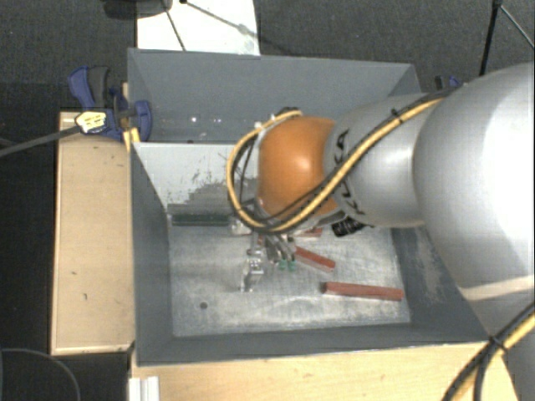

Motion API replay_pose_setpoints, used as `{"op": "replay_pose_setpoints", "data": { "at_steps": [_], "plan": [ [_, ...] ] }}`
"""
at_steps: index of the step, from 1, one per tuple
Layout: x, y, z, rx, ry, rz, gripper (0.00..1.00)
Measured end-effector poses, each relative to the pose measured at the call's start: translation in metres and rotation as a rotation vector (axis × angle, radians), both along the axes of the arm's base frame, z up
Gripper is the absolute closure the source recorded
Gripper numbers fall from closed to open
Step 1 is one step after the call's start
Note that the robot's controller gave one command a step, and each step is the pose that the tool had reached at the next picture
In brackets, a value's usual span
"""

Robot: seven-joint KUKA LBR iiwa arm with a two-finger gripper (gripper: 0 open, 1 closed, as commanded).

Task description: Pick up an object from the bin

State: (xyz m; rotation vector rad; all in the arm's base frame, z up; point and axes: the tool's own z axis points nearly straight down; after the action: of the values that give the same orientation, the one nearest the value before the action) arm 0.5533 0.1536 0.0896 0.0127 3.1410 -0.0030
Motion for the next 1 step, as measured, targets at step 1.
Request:
{"op": "replay_pose_setpoints", "data": {
  "at_steps": [1],
  "plan": [
    [0.0276,-0.0621,-0.0136,0.004,-0.017,0.267,1.0]
  ]
}}
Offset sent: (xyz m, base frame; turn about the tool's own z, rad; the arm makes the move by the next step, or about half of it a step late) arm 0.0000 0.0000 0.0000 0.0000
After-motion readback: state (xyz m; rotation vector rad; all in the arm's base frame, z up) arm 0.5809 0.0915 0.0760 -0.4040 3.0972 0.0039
